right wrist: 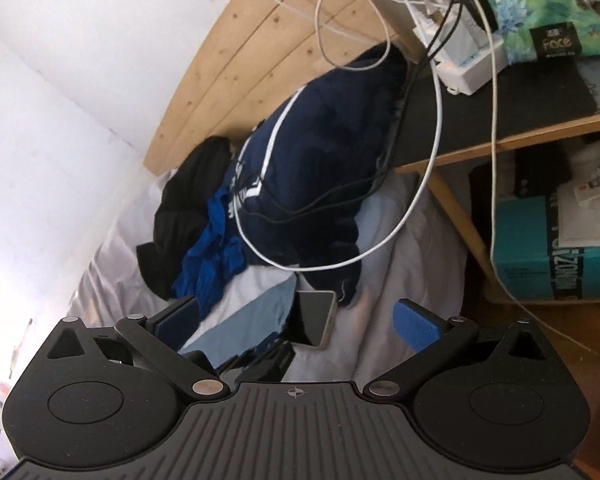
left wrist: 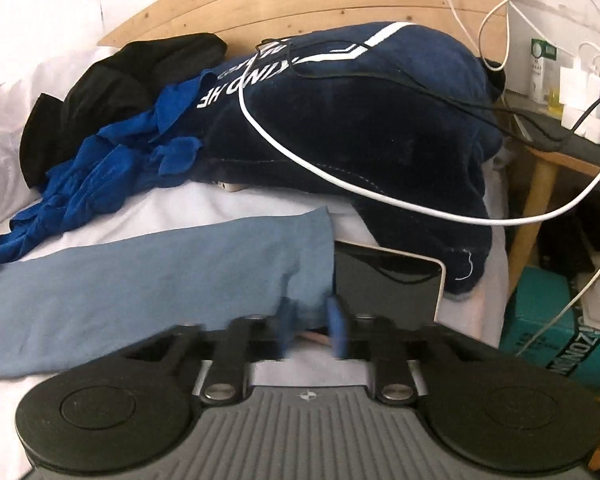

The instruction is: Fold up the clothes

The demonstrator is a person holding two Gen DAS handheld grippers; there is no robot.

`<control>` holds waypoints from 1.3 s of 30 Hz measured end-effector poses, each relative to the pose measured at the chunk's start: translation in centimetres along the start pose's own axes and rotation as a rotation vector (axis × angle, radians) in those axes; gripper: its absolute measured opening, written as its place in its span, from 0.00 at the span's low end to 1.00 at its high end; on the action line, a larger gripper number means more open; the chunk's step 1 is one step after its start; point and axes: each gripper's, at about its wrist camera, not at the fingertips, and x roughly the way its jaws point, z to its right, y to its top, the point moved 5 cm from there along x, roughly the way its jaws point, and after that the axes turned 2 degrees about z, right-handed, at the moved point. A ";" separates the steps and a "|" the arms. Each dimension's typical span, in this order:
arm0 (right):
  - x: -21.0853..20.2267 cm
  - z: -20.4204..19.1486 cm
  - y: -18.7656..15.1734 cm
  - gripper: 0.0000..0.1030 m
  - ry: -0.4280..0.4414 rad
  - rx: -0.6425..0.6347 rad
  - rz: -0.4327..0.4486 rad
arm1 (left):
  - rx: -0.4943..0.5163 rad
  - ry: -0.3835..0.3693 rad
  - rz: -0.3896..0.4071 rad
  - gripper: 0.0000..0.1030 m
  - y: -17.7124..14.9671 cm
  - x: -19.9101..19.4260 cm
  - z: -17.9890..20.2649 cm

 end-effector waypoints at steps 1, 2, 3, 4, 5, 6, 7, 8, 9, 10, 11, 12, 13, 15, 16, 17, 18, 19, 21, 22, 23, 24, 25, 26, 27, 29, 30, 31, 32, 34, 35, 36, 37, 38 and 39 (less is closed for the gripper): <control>0.0 0.0 0.0 1.00 -0.001 -0.006 -0.002 | -0.002 -0.003 0.003 0.14 0.0 -0.1 -0.1; 0.1 0.0 -0.1 1.00 -0.003 -0.010 -0.004 | -0.024 -0.011 0.016 0.13 0.1 -0.5 -0.5; 0.1 0.0 -0.1 1.00 -0.003 -0.012 -0.009 | -0.050 -0.021 0.032 0.13 0.2 -0.9 -0.9; 0.2 0.1 -0.2 1.00 0.001 -0.008 -0.021 | -0.077 -0.031 0.047 0.13 0.3 -1.3 -1.4; 0.5 0.3 -0.4 1.00 0.006 0.009 -0.042 | -0.103 -0.041 0.063 0.13 0.4 -1.8 -1.8; 0.7 0.5 -0.6 1.00 0.011 0.033 -0.064 | -0.135 -0.057 0.076 0.13 0.6 -2.3 -2.3; 1.0 0.7 -0.9 1.00 0.017 0.073 -0.087 | -0.160 -0.069 0.082 0.13 0.7 -2.7 -2.8; 1.3 0.8 -1.3 1.00 0.028 0.102 -0.110 | -0.183 -0.080 0.087 0.13 0.8 -3.1 -3.3; 1.7 0.7 -1.8 1.00 0.038 0.123 -0.133 | -0.206 -0.091 0.092 0.13 0.9 -3.5 -3.8; 2.2 0.6 -2.3 1.00 0.042 0.137 -0.153 | -0.220 -0.102 0.096 0.13 0.9 -3.9 -4.3; 2.6 0.4 -2.9 1.00 0.045 0.151 -0.172 | -0.226 -0.109 0.099 0.13 1.0 -4.2 -4.6; 3.2 0.0 -3.5 1.00 0.045 0.166 -0.190 | -0.231 -0.115 0.105 0.13 1.1 -4.6 -5.0; 4.0 -0.4 -4.0 1.00 0.047 0.189 -0.212 | -0.234 -0.122 0.112 0.13 1.1 -4.9 -5.4; 6.5 -1.1 -4.6 1.00 0.057 0.294 -0.275 | -0.246 -0.130 0.115 0.13 1.1 -5.2 -6.1; 8.0 -1.4 -4.8 1.00 0.064 0.360 -0.310 | -0.251 -0.133 0.119 0.13 1.1 -5.5 -6.4; 9.5 -1.7 -5.0 1.00 0.073 0.417 -0.337 | -0.253 -0.139 0.122 0.13 1.1 -5.6 -6.7; 11.1 -2.3 -5.2 1.00 0.088 0.450 -0.338 | -0.256 -0.147 0.124 0.13 1.0 -5.7 -6.9; 12.7 -2.8 -5.4 1.00 0.105 0.475 -0.339 | -0.261 -0.152 0.126 0.13 0.9 -5.8 -7.1; 15.8 -3.7 -6.3 1.00 0.142 0.475 -0.338 | -0.275 -0.163 0.130 0.13 0.7 -5.9 -7.5; 16.9 -3.8 -6.9 1.00 0.140 0.491 -0.336 | -0.281 -0.165 0.133 0.13 0.6 -5.9 -7.8; 18.1 -3.7 -7.6 0.99 0.135 0.517 -0.336 | -0.287 -0.168 0.137 0.13 0.5 -6.0 -8.0; 19.0 -3.7 -8.2 0.98 0.138 0.534 -0.337 | -0.294 -0.173 0.141 0.13 0.4 -6.0 -8.2; 19.9 -3.9 -8.9 0.94 0.142 0.540 -0.350 | -0.298 -0.179 0.144 0.14 0.2 -6.2 -8.4; 20.7 -4.1 -9.5 0.81 0.145 0.546 -0.362 | -0.300 -0.182 0.147 0.14 0.1 -6.3 -8.6; 21.4 -4.3 -10.1 0.73 0.148 0.549 -0.370 | -0.302 -0.186 0.150 0.14 -0.1 -6.3 -8.8; 22.4 -4.8 -10.7 0.59 0.138 0.530 -0.348 | -0.306 -0.189 0.154 0.14 -0.5 -6.4 -9.1; 22.7 -5.0 -10.9 0.58 0.129 0.522 -0.331 | -0.309 -0.190 0.156 0.14 -0.7 -6.4 -9.3; 23.0 -5.0 -11.0 0.55 0.124 0.525 -0.310 | -0.312 -0.191 0.154 0.14 -1.0 -6.5 -9.5; 23.3 -4.9 -11.2 0.49 0.120 0.529 -0.299 | -0.315 -0.190 0.153 0.14 -1.3 -6.4 -9.7; 23.6 -5.1 -11.2 0.38 0.107 0.504 -0.282 | -0.329 -0.191 0.151 0.14 -1.7 -6.5 -10.1; 23.9 -5.4 -11.2 0.27 0.107 0.472 -0.280 | -0.337 -0.193 0.150 0.14 -1.9 -6.4 -10.2; 24.1 -5.7 -11.1 0.19 0.106 0.435 -0.283 | -0.348 -0.195 0.150 0.14 -2.1 -6.5 -10.4; 24.2 -6.1 -11.1 0.03 0.102 0.398 -0.284 | -0.357 -0.195 0.152 0.14 -2.3 -6.6 -10.6; 24.1 -6.5 -10.9 0.03 0.097 0.361 -0.275 | -0.364 -0.196 0.156 0.14 -2.4 -6.7 -10.7; 24.0 -7.0 -10.7 0.03 0.098 0.322 -0.265 | -0.371 -0.198 0.161 0.14 -2.4 -6.9 -10.9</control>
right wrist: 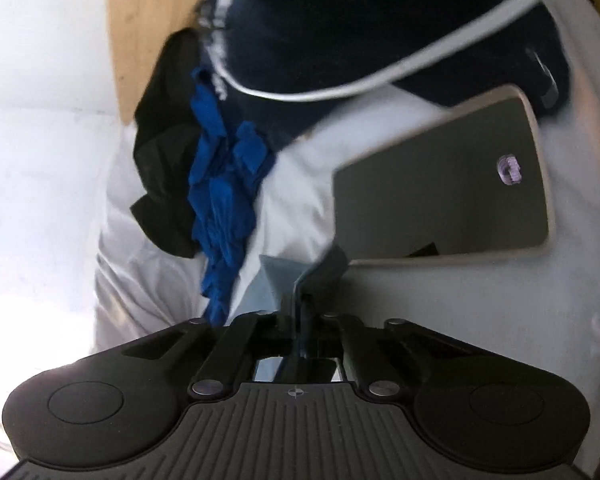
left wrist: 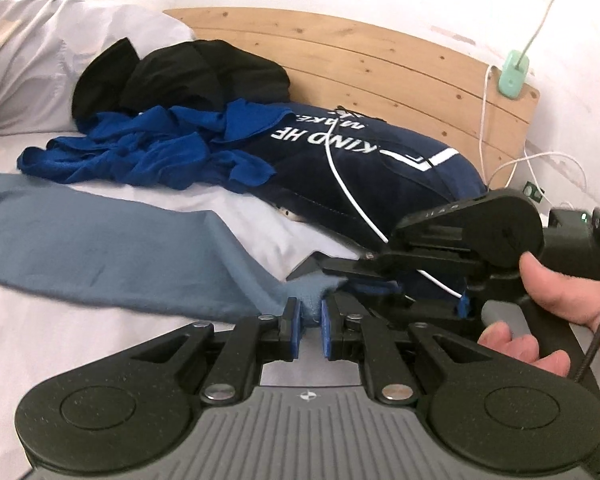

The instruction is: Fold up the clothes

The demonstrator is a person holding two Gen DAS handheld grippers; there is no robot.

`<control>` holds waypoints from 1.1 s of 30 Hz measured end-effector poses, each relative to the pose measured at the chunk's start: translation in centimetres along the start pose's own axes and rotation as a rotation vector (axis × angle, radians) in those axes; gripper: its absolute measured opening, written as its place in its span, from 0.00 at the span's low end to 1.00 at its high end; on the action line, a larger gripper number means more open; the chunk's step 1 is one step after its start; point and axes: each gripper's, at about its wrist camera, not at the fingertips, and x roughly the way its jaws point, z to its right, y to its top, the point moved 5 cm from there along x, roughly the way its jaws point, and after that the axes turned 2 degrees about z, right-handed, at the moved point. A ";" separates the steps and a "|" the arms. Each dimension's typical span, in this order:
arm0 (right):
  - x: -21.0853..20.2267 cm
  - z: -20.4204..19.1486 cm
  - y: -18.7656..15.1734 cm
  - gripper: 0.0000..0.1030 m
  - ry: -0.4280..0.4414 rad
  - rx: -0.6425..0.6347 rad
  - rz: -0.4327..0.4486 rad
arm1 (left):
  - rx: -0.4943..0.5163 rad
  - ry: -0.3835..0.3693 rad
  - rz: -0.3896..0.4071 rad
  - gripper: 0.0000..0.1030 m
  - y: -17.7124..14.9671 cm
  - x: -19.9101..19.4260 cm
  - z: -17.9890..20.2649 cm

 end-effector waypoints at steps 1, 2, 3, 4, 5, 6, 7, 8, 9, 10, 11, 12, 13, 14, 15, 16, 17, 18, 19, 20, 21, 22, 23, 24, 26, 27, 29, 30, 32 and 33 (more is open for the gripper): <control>-0.1 -0.7 -0.1 0.03 -0.004 -0.042 -0.001 | -0.007 -0.001 0.006 0.14 0.1 -0.2 -0.1; -0.2 -1.4 -0.3 0.03 -0.007 -0.082 -0.003 | -0.014 0.000 0.013 0.14 0.2 -0.4 -0.2; -0.3 -2.1 -0.5 0.03 -0.006 -0.119 -0.005 | -0.020 0.001 0.020 0.14 0.3 -0.6 -0.3; -0.4 -3.0 -0.7 0.03 -0.006 -0.163 -0.011 | -0.030 0.006 0.030 0.14 0.5 -1.0 -0.5; -0.4 -3.9 -0.9 0.03 -0.006 -0.207 -0.017 | -0.042 0.008 0.037 0.14 0.6 -1.2 -0.7; -0.5 -5.0 -1.2 0.03 -0.006 -0.250 -0.022 | -0.058 0.006 0.046 0.14 0.9 -1.6 -1.0; -0.5 -6.1 -1.5 0.03 -0.005 -0.293 -0.028 | -0.075 0.004 0.057 0.14 1.2 -2.0 -1.3; -0.5 -7.4 -2.0 0.03 0.004 -0.336 -0.039 | -0.087 0.004 0.070 0.14 1.4 -2.5 -1.6; -0.4 -8.8 -2.5 0.03 0.024 -0.377 -0.048 | -0.098 0.003 0.084 0.14 1.7 -3.1 -2.0; -0.2 -10.2 -3.1 0.03 0.037 -0.410 -0.058 | -0.110 0.003 0.101 0.14 2.1 -3.7 -2.5; 0.0 -11.7 -3.7 0.03 0.051 -0.441 -0.069 | -0.122 0.006 0.118 0.14 2.5 -4.3 -3.0; 0.3 -13.1 -4.5 0.03 0.071 -0.467 -0.082 | -0.139 0.013 0.136 0.14 2.9 -4.9 -3.6; 0.6 -14.6 -5.2 0.03 0.090 -0.493 -0.095 | -0.159 0.023 0.155 0.14 3.4 -5.8 -4.4; 1.0 -16.0 -6.1 0.03 0.110 -0.520 -0.111 | -0.177 0.032 0.167 0.14 3.8 -6.5 -5.1; 1.6 -17.6 -7.4 0.03 0.128 -0.552 -0.134 | -0.195 0.043 0.180 0.14 4.2 -7.4 -6.0; 2.1 -19.0 -8.7 0.03 0.147 -0.586 -0.158 | -0.216 0.054 0.195 0.14 4.7 -8.4 -7.1; 2.4 -20.3 -10.2 0.03 0.165 -0.628 -0.180 | -0.237 0.064 0.213 0.14 5.1 -9.5 -8.2; 2.8 -21.6 -11.7 0.03 0.180 -0.671 -0.194 | -0.257 0.074 0.233 0.14 5.5 -10.6 -9.3; 3.3 -23.0 -13.4 0.03 0.196 -0.711 -0.214 | -0.284 0.085 0.253 0.14 5.8 -11.9 -10.6; 3.8 -24.3 -15.1 0.03 0.211 -0.751 -0.235 | -0.313 0.096 0.271 0.14 6.0 -13.2 -12.0; 4.3 -25.4 -16.9 0.03 0.221 -0.791 -0.255 | -0.347 0.109 0.289 0.14 6.0 -14.6 -13.5; 4.9 -26.5 -18.8 0.03 0.232 -0.831 -0.276 | -0.386 0.123 0.307 0.14 5.9 -16.1 -15.0; 5.5 -27.6 -20.5 0.03 0.243 -0.866 -0.298 | -0.424 0.134 0.320 0.14 5.7 -17.4 -16.5; 6.0 -28.5 -22.2 0.03 0.254 -0.889 -0.322 | -0.460 0.146 0.336 0.14 5.5 -18.8 -17.9; 7.1 -30.2 -25.6 0.03 0.276 -0.934 -0.371 | -0.521 0.169 0.381 0.14 5.0 -21.7 -20.5; 7.6 -31.0 -27.3 0.03 0.291 -0.955 -0.395 | -0.547 0.179 0.404 0.14 4.8 -23.1 -21.5; 8.2 -32.6 -30.9 0.02 0.317 -0.996 -0.439 | -0.598 0.200 0.447 0.14 4.3 -25.9 -23.6; 8.6 -33.5 -32.7 0.02 0.325 -1.017 -0.461 | -0.624 0.208 0.461 0.14 4.2 -26.9 -24.5; 9.2 -34.9 -36.3 0.02 0.343 -1.061 -0.504 | -0.675 0.224 0.488 0.14 3.6 -29.1 -26.5; 9.4 -35.5 -38.0 0.02 0.353 -1.083 -0.525 | -0.690 0.238 0.505 0.14 3.2 -30.1 -27.5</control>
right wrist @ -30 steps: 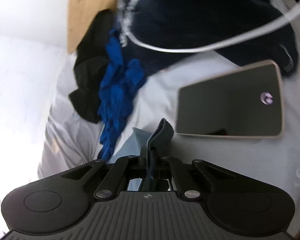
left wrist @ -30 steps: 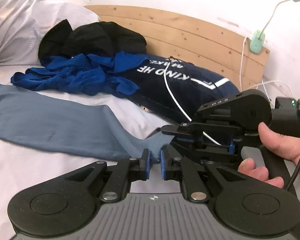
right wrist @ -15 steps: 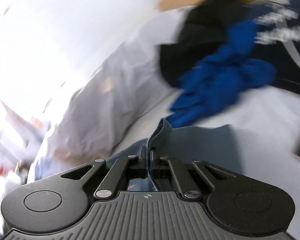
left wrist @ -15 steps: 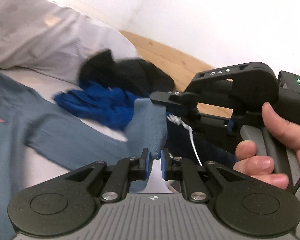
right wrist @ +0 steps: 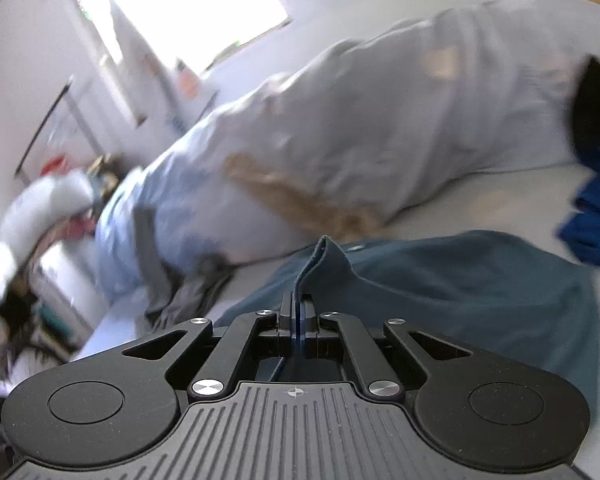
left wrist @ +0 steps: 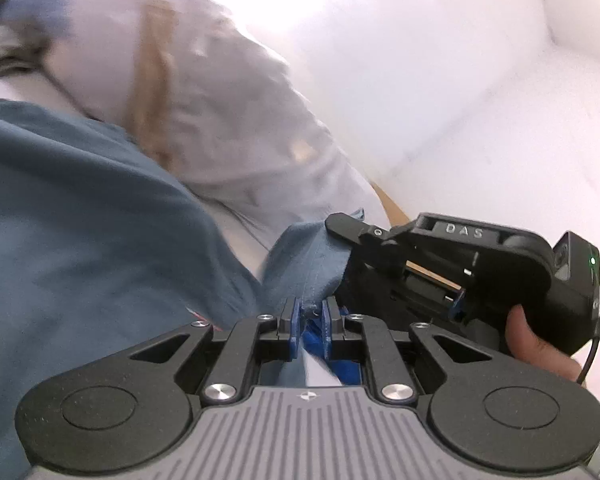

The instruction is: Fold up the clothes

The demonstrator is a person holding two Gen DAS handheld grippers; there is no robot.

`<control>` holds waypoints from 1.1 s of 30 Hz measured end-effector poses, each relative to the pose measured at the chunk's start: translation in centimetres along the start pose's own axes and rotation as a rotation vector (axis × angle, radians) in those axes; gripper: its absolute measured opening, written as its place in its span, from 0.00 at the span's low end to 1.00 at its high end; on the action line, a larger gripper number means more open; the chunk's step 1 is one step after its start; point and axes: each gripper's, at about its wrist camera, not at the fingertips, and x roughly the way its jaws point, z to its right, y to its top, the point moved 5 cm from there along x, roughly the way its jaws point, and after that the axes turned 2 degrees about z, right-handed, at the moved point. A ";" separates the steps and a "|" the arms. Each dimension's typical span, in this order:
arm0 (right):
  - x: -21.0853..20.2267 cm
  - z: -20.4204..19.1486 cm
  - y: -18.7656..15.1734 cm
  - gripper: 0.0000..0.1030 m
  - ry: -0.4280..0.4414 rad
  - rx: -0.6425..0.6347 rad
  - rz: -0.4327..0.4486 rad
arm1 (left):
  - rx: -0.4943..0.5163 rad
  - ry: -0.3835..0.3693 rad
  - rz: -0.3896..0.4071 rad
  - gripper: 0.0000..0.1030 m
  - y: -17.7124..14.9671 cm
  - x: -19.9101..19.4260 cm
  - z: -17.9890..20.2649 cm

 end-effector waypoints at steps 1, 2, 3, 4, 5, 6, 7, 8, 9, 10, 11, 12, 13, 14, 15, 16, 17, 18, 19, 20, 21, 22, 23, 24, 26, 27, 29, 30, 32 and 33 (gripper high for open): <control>1.2 -1.4 -0.1 0.02 0.013 -0.023 -0.019 | -0.007 0.014 0.016 0.14 0.8 -0.5 -1.0; 2.4 -2.6 -0.2 0.02 0.022 -0.048 -0.040 | -0.015 0.029 0.031 0.14 1.4 -1.0 -2.1; 3.7 -3.8 -0.5 0.02 0.030 -0.072 -0.060 | -0.033 0.041 0.047 0.14 2.1 -1.5 -3.1; 4.9 -5.0 -0.8 0.03 0.039 -0.094 -0.077 | -0.056 0.051 0.061 0.14 2.7 -2.0 -4.3; 6.1 -6.1 -1.1 0.02 0.047 -0.115 -0.094 | -0.079 0.064 0.074 0.14 3.3 -2.5 -5.5; 7.3 -7.2 -1.5 0.02 0.055 -0.134 -0.111 | -0.099 0.079 0.087 0.14 3.8 -2.9 -6.7; 8.3 -8.1 -2.0 0.02 0.062 -0.145 -0.128 | -0.115 0.097 0.097 0.14 4.3 -3.3 -7.8; 9.4 -8.9 -2.5 0.02 0.068 -0.155 -0.145 | -0.130 0.115 0.107 0.14 4.8 -3.6 -9.0; 10.7 -9.7 -3.0 0.02 0.072 -0.165 -0.162 | -0.140 0.133 0.109 0.14 5.1 -3.9 -10.1; 12.2 -10.5 -3.5 0.03 0.075 -0.176 -0.179 | -0.149 0.151 0.108 0.14 5.3 -4.2 -11.2; 13.6 -11.2 -4.1 0.02 0.078 -0.187 -0.197 | -0.157 0.169 0.108 0.14 5.6 -4.5 -12.2; 14.8 -11.8 -4.6 0.02 0.080 -0.198 -0.215 | -0.166 0.187 0.108 0.14 5.9 -4.8 -13.3; 15.9 -12.4 -5.3 0.02 0.079 -0.214 -0.230 | -0.171 0.203 0.104 0.14 5.9 -4.9 -14.2; 17.0 -12.9 -6.1 0.02 0.075 -0.232 -0.246 | -0.176 0.223 0.096 0.14 5.9 -5.0 -15.2; 18.0 -13.4 -6.9 0.02 0.070 -0.247 -0.263 | -0.180 0.243 0.087 0.14 5.9 -5.0 -16.1; 18.9 -13.7 -7.6 0.02 0.064 -0.256 -0.279 | -0.185 0.263 0.079 0.14 5.8 -5.0 -17.0; 19.7 -13.9 -8.2 0.03 0.056 -0.264 -0.294 | -0.189 0.279 0.073 0.14 5.9 -5.0 -17.8; 20.3 -14.0 -8.8 0.03 0.049 -0.271 -0.306 | -0.190 0.290 0.068 0.14 5.9 -5.1 -18.3; 20.8 -14.0 -9.1 0.03 0.046 -0.274 -0.309 | -0.191 0.300 0.064 0.14 6.0 -5.1 -18.8; 21.2 -14.0 -9.4 0.03 0.042 -0.276 -0.313 | -0.193 0.309 0.061 0.14 6.0 -5.2 -19.2; 21.5 -14.0 -9.7 0.03 0.037 -0.275 -0.319 | -0.197 0.315 0.057 0.15 6.1 -5.2 -19.5; 21.8 -14.0 -9.9 0.03 0.032 -0.273 -0.327 | -0.198 0.320 0.053 0.15 6.1 -5.1 -19.8; 22.1 -13.9 -10.1 0.07 0.027 -0.269 -0.341 | -0.197 0.329 0.047 0.17 6.2 -5.1 -20.1; 22.5 -13.9 -10.3 0.08 0.022 -0.259 -0.357 | -0.197 0.342 0.044 0.20 6.2 -5.0 -20.4; 22.9 -13.9 -10.4 0.22 0.022 -0.238 -0.384 | -0.202 0.350 0.046 0.29 6.4 -5.1 -20.7; 22.9 -14.0 -10.3 0.30 0.030 -0.228 -0.391 | -0.207 0.345 0.053 0.33 6.4 -5.4 -20.8; 21.6 -14.6 -9.5 0.68 0.069 -0.215 -0.370 | -0.209 0.337 0.079 0.52 6.5 -6.5 -20.6; 20.6 -14.9 -8.9 0.74 0.089 -0.208 -0.354 | -0.208 0.330 0.091 0.55 6.7 -7.0 -20.5; 17.9 -15.3 -7.5 0.81 0.122 -0.177 -0.319 | -0.209 0.323 0.108 0.69 6.9 -8.1 -20.1; 16.4 -15.4 -6.7 0.82 0.137 -0.157 -0.302 | -0.215 0.324 0.112 0.72 7.0 -8.8 -20.0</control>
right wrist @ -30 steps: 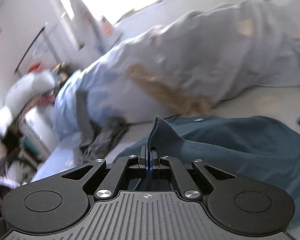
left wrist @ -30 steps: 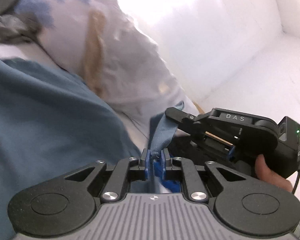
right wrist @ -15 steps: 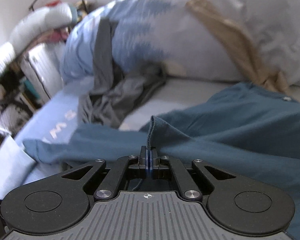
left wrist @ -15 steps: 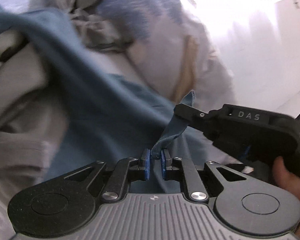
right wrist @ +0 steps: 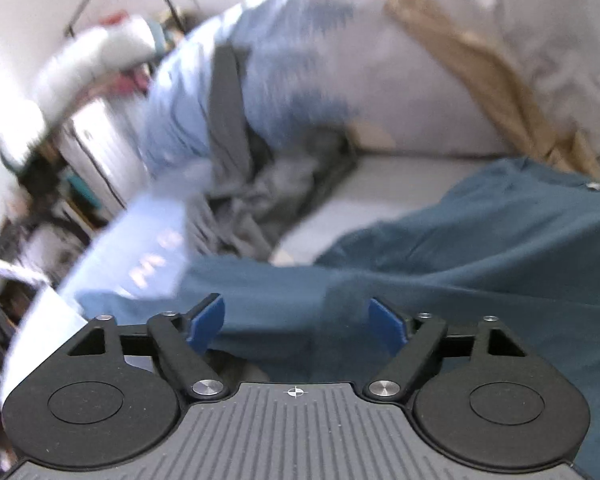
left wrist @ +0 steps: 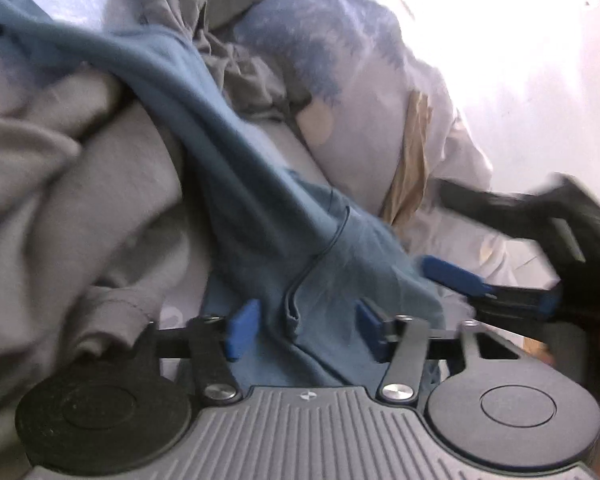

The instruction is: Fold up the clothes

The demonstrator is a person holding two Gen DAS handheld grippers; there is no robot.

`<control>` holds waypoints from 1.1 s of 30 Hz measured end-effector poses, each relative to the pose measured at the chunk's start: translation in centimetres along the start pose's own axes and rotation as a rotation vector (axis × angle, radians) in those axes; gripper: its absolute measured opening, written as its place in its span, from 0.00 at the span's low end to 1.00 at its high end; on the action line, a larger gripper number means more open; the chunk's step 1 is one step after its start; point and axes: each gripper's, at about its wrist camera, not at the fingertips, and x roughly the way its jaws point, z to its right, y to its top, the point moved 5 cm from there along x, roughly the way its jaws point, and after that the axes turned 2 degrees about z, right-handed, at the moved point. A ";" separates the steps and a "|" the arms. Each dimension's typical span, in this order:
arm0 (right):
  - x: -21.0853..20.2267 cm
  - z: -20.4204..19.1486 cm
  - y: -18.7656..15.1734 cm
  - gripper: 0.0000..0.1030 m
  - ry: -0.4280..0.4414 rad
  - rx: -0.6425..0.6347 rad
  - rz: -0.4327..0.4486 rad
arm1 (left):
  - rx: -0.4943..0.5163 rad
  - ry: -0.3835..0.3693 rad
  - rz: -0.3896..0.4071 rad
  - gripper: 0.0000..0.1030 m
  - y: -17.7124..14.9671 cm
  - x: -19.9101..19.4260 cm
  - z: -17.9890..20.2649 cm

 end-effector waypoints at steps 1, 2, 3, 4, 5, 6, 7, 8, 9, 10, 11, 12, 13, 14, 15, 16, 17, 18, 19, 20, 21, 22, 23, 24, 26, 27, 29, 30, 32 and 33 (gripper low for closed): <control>-2.1 0.0 0.3 0.84 0.014 0.028 0.017 | -0.007 0.001 0.002 0.78 0.1 -0.7 -0.1; -4.2 0.1 0.5 0.89 0.027 0.059 0.036 | -0.011 -0.003 0.004 0.81 0.1 -1.4 -0.1; -6.7 0.3 0.5 0.91 0.038 0.090 0.059 | -0.009 -0.010 0.006 0.81 0.1 -2.2 0.0; -9.0 0.6 0.4 0.92 0.054 0.112 0.079 | -0.003 -0.012 0.005 0.82 0.0 -3.1 0.2; -11.3 1.1 0.0 0.93 0.063 0.134 0.102 | 0.005 -0.013 0.004 0.88 -0.2 -4.0 0.4; -13.8 1.8 -0.8 0.94 0.061 0.166 0.124 | 0.012 -0.014 0.004 0.90 -0.4 -4.9 0.6; -16.3 2.6 -1.7 0.95 0.053 0.200 0.144 | 0.018 -0.019 0.001 0.93 -0.8 -5.8 0.7; -19.0 3.6 -3.1 0.96 0.029 0.238 0.155 | 0.024 -0.026 -0.002 0.94 -1.3 -6.7 0.8; -21.5 4.6 -4.5 0.96 -0.004 0.267 0.166 | 0.029 -0.031 -0.016 0.94 -2.0 -7.6 0.9; -24.0 5.5 -6.0 0.96 -0.043 0.293 0.176 | 0.028 -0.034 -0.037 0.95 -2.9 -8.5 1.0; -26.5 6.4 -7.7 0.96 -0.098 0.301 0.180 | 0.026 -0.036 -0.058 0.95 -3.8 -9.5 1.2; -28.5 7.1 -9.4 0.96 -0.155 0.300 0.166 | 0.022 -0.046 -0.090 0.95 -4.9 -10.5 1.5; -30.5 7.8 -11.0 0.96 -0.211 0.298 0.153 | 0.021 -0.055 -0.118 0.95 -5.8 -11.1 1.5; -32.4 8.5 -12.6 0.96 -0.264 0.296 0.140 | 0.025 -0.059 -0.142 0.95 -6.6 -11.7 1.7; -34.2 8.9 -13.8 0.96 -0.307 0.290 0.133 | 0.031 -0.063 -0.166 0.95 -7.4 -12.3 2.0; -36.0 9.3 -15.0 0.96 -0.351 0.286 0.129 | 0.034 -0.068 -0.183 0.95 -8.2 -13.0 2.3; -38.0 9.6 -16.1 0.96 -0.398 0.286 0.134 | 0.036 -0.079 -0.202 0.96 -8.8 -13.4 2.8; -39.9 9.8 -17.1 0.96 -0.445 0.286 0.143 | 0.038 -0.092 -0.222 0.96 -9.5 -13.7 3.3; -41.9 10.0 -17.9 0.96 -0.488 0.289 0.159 | 0.047 -0.103 -0.241 0.96 -10.2 -14.3 4.0; -43.9 10.5 -18.6 0.96 -0.531 0.289 0.180 | 0.060 -0.113 -0.256 0.96 -10.9 -14.7 4.8; -45.9 10.9 -19.4 0.96 -0.575 0.289 0.200 | 0.082 -0.127 -0.271 0.96 -11.5 -15.1 5.6; -47.9 11.4 -20.2 0.96 -0.616 0.290 0.221 | 0.103 -0.143 -0.284 0.96 -12.1 -15.6 6.4; -49.8 12.0 -20.9 0.96 -0.654 0.294 0.240 | 0.124 -0.158 -0.295 0.96 -12.7 -16.2 7.3; -51.7 12.5 -21.6 0.96 -0.696 0.298 0.259 | 0.141 -0.174 -0.305 0.96 -13.2 -16.7 8.3; -55.4 13.6 -23.2 0.96 -0.805 0.302 0.301 | 0.178 -0.211 -0.318 0.97 -13.9 -17.6 10.2; -57.2 14.0 -23.9 0.96 -0.862 0.301 0.319 | 0.199 -0.227 -0.321 0.97 -14.1 -18.2 11.1; -60.3 14.3 -25.5 0.96 -0.984 0.277 0.337 | 0.226 -0.256 -0.328 1.00 -14.7 -19.4 12.8; -61.3 14.1 -26.1 0.96 -1.027 0.256 0.341 | 0.238 -0.270 -0.332 1.00 -15.0 -20.0 13.6; -62.5 13.4 -27.0 0.96 -1.056 0.203 0.355 | 0.260 -0.298 -0.324 1.00 -15.4 -21.5 14.8; -62.4 12.9 -27.4 0.96 -1.026 0.189 0.364 | 0.283 -0.301 -0.306 1.00 -15.7 -22.2 15.2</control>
